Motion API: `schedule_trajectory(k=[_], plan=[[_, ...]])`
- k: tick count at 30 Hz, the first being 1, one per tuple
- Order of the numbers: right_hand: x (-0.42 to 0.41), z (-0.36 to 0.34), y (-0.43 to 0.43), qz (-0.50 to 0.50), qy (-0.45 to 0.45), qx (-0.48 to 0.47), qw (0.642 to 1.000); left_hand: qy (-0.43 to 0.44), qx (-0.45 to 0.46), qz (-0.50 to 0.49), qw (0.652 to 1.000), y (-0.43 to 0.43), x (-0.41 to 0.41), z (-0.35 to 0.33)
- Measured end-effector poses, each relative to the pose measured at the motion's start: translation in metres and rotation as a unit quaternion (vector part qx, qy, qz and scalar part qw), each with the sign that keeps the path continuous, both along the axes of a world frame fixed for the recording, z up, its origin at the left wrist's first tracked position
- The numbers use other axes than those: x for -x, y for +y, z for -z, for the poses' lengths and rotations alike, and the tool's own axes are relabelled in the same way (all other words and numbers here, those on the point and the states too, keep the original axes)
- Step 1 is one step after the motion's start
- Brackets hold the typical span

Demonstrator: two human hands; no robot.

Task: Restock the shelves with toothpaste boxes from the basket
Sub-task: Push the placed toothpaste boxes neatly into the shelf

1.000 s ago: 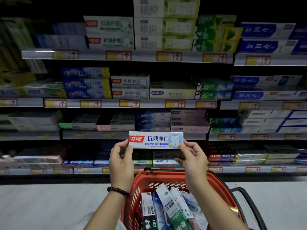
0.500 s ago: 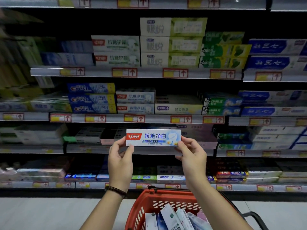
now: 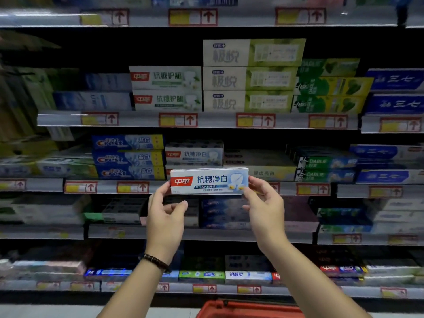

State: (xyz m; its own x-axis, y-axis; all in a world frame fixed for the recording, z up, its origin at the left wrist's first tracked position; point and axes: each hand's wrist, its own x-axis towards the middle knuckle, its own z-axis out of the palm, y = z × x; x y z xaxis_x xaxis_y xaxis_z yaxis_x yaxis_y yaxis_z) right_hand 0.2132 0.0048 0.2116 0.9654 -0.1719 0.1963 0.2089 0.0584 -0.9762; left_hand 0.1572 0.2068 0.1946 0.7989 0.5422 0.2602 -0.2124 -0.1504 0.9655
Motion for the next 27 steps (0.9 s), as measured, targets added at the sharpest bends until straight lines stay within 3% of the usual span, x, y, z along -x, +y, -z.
schedule_trajectory(k=[27], plan=[[-0.103, -0.061, 0.057, -0.053, 0.014, 0.152, 0.987, 0.041, -0.093, 0.003, 0.995, 0.066, -0.113, -0.067]])
